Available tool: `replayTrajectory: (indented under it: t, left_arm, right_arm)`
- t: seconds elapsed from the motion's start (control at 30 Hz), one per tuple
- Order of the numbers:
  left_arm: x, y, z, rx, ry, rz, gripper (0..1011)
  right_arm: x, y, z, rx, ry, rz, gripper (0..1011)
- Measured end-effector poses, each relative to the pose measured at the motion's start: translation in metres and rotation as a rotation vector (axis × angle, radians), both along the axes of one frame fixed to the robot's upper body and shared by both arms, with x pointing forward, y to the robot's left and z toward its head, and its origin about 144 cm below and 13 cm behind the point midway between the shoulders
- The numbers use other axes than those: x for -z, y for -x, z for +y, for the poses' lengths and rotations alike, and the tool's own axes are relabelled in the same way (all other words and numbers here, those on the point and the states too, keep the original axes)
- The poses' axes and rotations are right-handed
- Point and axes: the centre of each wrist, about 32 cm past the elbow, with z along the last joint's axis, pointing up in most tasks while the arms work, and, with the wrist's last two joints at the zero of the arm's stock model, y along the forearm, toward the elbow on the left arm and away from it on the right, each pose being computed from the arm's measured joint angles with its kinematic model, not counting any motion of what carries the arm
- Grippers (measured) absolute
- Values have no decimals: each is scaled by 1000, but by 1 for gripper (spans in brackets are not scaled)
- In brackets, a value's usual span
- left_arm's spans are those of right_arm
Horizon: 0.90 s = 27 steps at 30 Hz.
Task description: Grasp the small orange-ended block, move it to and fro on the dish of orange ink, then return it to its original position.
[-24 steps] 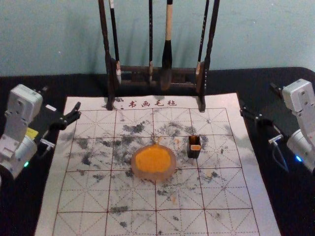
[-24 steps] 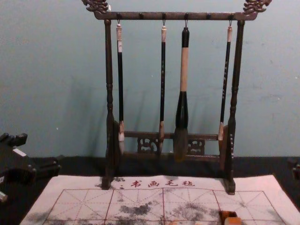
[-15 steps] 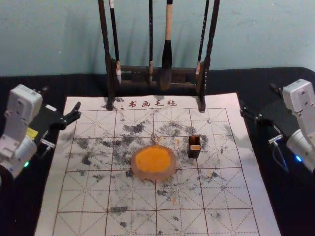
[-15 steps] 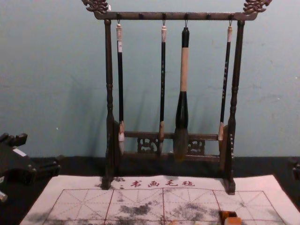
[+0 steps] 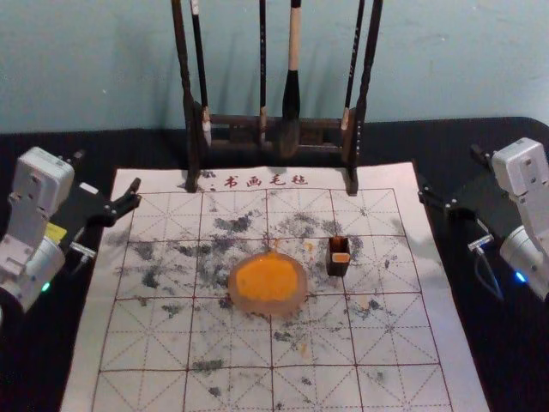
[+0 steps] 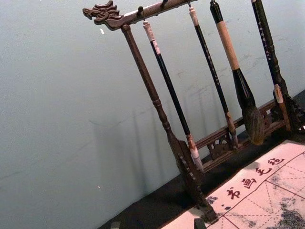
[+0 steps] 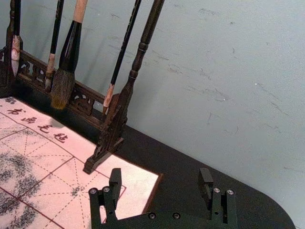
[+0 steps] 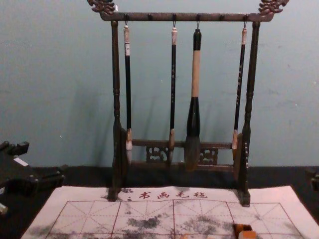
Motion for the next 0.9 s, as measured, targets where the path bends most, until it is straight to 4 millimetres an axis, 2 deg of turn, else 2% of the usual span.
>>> replayTrajectory:
  t: [0.9]
  left_arm:
    - [0, 0, 0, 0, 0, 0, 1002]
  right_arm:
    - [0, 1, -1, -13, -2, -1, 1002]
